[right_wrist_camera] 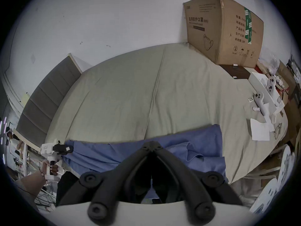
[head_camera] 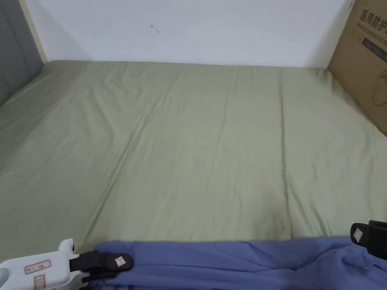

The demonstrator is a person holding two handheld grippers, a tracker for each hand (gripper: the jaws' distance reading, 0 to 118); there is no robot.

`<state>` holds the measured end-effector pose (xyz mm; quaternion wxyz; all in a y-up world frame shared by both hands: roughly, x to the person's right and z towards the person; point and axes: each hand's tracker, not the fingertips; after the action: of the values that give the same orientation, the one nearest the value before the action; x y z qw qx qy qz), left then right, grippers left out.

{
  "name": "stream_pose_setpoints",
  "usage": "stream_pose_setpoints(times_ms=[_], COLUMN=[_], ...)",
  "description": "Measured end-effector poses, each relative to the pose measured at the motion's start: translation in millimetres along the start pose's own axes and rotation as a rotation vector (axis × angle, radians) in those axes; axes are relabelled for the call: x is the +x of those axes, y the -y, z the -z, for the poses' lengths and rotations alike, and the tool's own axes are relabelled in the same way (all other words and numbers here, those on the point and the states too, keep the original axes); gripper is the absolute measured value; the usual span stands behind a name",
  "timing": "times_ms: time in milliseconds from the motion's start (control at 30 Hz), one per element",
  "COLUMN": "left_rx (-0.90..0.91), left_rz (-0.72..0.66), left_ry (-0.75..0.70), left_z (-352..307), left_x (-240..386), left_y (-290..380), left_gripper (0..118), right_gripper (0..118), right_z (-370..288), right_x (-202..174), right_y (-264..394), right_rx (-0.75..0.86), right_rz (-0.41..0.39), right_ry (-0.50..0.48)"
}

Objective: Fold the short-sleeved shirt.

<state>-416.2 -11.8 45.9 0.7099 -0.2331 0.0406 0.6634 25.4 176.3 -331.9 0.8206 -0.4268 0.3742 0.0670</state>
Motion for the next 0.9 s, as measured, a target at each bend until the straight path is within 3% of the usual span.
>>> stream_pose_setpoints(times_ms=[100,233,333,400,433,600,700,733,767,800,833,867,900], left_rx=[-0.009,0.133,0.312,0.335,0.322,0.152,-0.005,-0.037,-0.066,-0.097,-0.116,-0.137,-0.134], left_rz=[0.262,0.414,0.658,0.736,0.734,0.613,0.623,0.610,0.593,0.570,0.556,0.545,0.539], left_ry=[-0.268,-0.449,-0.867,-1.016,-1.006,-0.640,-0.550,-0.522,-0.501,-0.480,-0.456,-0.429,-0.407], left_z=[-4,-27,-33,-29,-28,9,64,79,95,109,118,125,127], left_x=[58,107,136,148,148,170,173,173,171,170,169,170,172], left_y=[5,11,16,18,18,36,52,56,59,62,65,67,68], left_gripper=[9,9,9,9,9,9,11,18,36,73,95,104,104], right_gripper=[0,0,0,0,0,0,0,0,0,0,0,0,0], right_z=[2,1,3,4,4,4,3,2,1,1,0,0,0], right_x=[1,2,4,3,2,-2,-1,-1,0,1,1,3,4], right_y=[1,0,0,1,1,5,6,7,7,8,9,9,9], right_rx=[-0.020,-0.011,-0.009,-0.008,-0.007,-0.006,-0.009,-0.010,-0.010,-0.011,-0.012,-0.012,-0.012], right_rz=[0.001,0.001,0.020,0.020,0.018,0.006,0.007,0.008,0.009,0.009,0.009,0.010,0.012], right_ry=[-0.014,-0.017,-0.037,-0.042,-0.047,-0.069,-0.081,-0.083,-0.084,-0.084,-0.084,-0.085,-0.084])
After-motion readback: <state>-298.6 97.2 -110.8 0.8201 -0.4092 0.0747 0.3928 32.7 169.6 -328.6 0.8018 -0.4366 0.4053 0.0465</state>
